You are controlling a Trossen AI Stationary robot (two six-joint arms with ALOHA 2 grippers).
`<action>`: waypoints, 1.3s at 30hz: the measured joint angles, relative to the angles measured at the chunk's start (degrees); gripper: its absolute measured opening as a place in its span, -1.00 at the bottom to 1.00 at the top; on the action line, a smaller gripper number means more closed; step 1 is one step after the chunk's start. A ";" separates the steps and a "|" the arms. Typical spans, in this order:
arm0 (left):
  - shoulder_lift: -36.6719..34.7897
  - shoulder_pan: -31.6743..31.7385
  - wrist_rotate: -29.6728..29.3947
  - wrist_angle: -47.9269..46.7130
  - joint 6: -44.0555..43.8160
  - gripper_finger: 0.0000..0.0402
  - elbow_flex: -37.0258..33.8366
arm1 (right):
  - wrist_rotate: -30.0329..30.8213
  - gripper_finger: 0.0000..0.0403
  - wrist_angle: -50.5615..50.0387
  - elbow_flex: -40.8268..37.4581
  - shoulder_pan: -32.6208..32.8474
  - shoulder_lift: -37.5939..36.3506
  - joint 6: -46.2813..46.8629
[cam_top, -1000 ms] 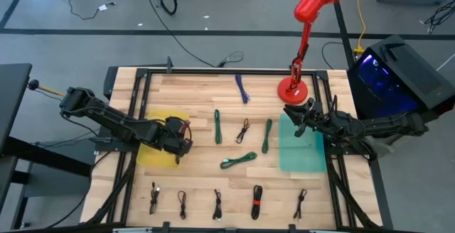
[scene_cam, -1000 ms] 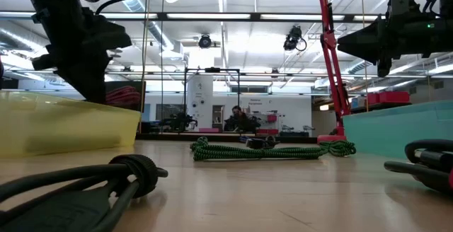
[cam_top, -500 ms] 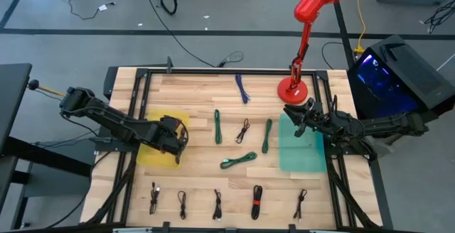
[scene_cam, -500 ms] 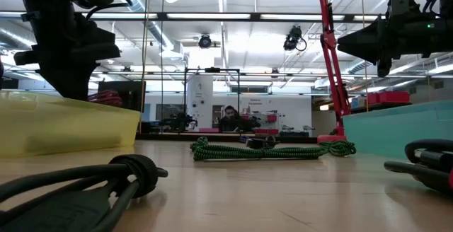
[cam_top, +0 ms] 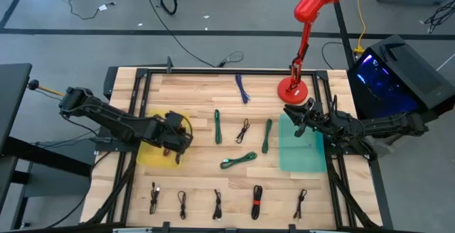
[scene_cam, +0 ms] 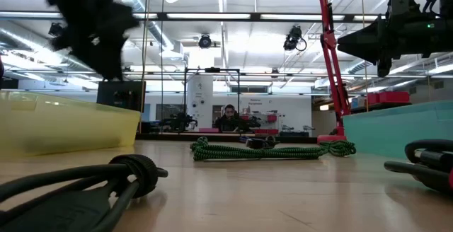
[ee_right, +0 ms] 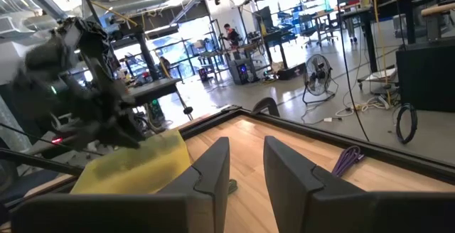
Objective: Pick & Place USB Port
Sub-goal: Put the black and green charger cable into the yellow bin
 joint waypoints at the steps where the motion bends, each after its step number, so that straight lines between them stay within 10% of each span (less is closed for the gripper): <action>1: 0.00 0.58 -0.65 1.70 3.42 -0.21 1.84 | 0.00 -0.55 0.00 0.00 0.01 0.01 0.00; 11: 1.84 15.96 12.58 27.89 30.12 -0.20 7.21 | 0.01 -0.55 0.42 0.00 0.01 0.01 0.44; 21: 14.90 27.29 32.51 35.60 28.96 -0.20 7.10 | 0.01 -0.55 0.72 0.00 0.00 0.01 0.24; 39: 28.05 29.30 36.20 36.30 26.14 -0.20 7.12 | -0.10 -0.55 1.10 0.00 0.02 0.02 0.23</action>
